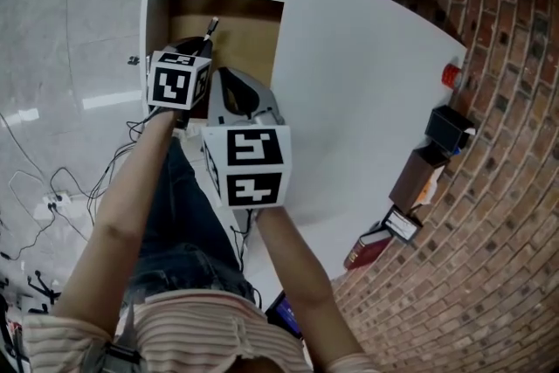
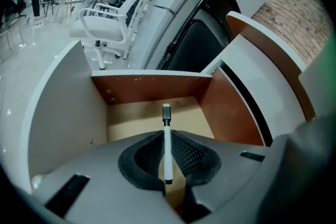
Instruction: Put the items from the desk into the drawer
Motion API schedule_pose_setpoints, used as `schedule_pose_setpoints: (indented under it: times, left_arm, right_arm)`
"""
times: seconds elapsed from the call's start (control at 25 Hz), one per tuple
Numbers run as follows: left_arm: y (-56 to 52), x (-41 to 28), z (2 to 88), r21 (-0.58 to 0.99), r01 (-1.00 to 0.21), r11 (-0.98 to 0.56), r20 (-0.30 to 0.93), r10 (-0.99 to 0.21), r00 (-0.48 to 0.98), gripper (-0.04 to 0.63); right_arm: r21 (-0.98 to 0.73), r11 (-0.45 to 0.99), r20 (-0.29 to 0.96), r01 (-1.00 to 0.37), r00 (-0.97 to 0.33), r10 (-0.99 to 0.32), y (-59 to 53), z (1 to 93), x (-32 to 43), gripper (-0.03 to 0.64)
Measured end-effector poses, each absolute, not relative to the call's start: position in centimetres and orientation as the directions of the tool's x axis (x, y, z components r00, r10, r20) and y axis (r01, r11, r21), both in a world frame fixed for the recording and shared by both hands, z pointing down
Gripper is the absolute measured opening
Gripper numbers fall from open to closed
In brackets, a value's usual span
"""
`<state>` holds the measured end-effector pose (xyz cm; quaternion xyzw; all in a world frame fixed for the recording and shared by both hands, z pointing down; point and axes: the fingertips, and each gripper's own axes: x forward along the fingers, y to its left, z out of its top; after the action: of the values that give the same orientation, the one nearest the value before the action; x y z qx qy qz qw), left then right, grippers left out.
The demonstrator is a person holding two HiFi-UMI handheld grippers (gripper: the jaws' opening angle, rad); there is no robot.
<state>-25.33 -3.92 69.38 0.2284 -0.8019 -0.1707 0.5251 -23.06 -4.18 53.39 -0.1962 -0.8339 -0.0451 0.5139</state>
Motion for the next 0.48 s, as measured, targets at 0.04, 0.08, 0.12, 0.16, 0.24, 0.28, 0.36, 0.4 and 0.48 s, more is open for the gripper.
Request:
schedule_pose_setpoints:
  times: [0.04, 0.08, 0.12, 0.16, 0.24, 0.28, 0.36, 0.4, 0.48]
  left_arm:
    - [-3.9, -25.3, 69.9, 0.513, -0.181, 0.839, 0.767, -0.543, -0.342, 0.041]
    - [-3.9, -25.3, 70.4, 0.511, -0.175, 0.842, 0.771, -0.539, -0.34, 0.043]
    - [-3.9, -25.2, 70.9, 0.508, -0.168, 0.845, 0.775, -0.534, -0.338, 0.043]
    - [-3.9, -25.1, 71.3, 0.505, -0.163, 0.848, 0.78, -0.529, -0.335, 0.042]
    - [-3.9, -25.0, 72.1, 0.501, -0.155, 0.852, 0.786, -0.522, -0.332, 0.043]
    - [-3.9, -25.0, 72.5, 0.5, -0.15, 0.853, 0.788, -0.52, -0.329, 0.042]
    - [-3.5, -24.8, 73.1, 0.499, -0.136, 0.856, 0.795, -0.514, -0.323, 0.043]
    - [-3.4, -24.8, 73.4, 0.5, -0.127, 0.857, 0.797, -0.512, -0.32, 0.043]
    - [-3.4, -24.9, 74.0, 0.505, -0.109, 0.856, 0.799, -0.512, -0.316, 0.043]
  right_arm:
    - [-0.129, 0.919, 0.875, 0.373, -0.392, 0.282, -4.2, 53.4, -23.0, 0.017]
    - [-0.134, 0.919, 0.876, 0.371, -0.389, 0.285, -4.2, 53.5, -23.0, 0.017]
    - [-0.139, 0.919, 0.876, 0.369, -0.387, 0.288, -4.3, 53.5, -23.0, 0.017]
    - [-0.141, 0.919, 0.877, 0.367, -0.384, 0.288, -4.4, 53.5, -23.0, 0.017]
    - [-0.14, 0.92, 0.88, 0.365, -0.38, 0.285, -4.6, 53.6, -23.0, 0.017]
    - [-0.141, 0.92, 0.881, 0.365, -0.377, 0.285, -4.5, 53.6, -23.0, 0.017]
    - [-0.146, 0.918, 0.882, 0.368, -0.371, 0.289, -4.2, 53.8, -23.0, 0.017]
    - [-0.15, 0.917, 0.883, 0.37, -0.367, 0.292, -4.0, 53.9, -23.0, 0.017]
    - [-0.159, 0.915, 0.883, 0.372, -0.361, 0.3, -3.8, 54.0, -23.1, 0.017]
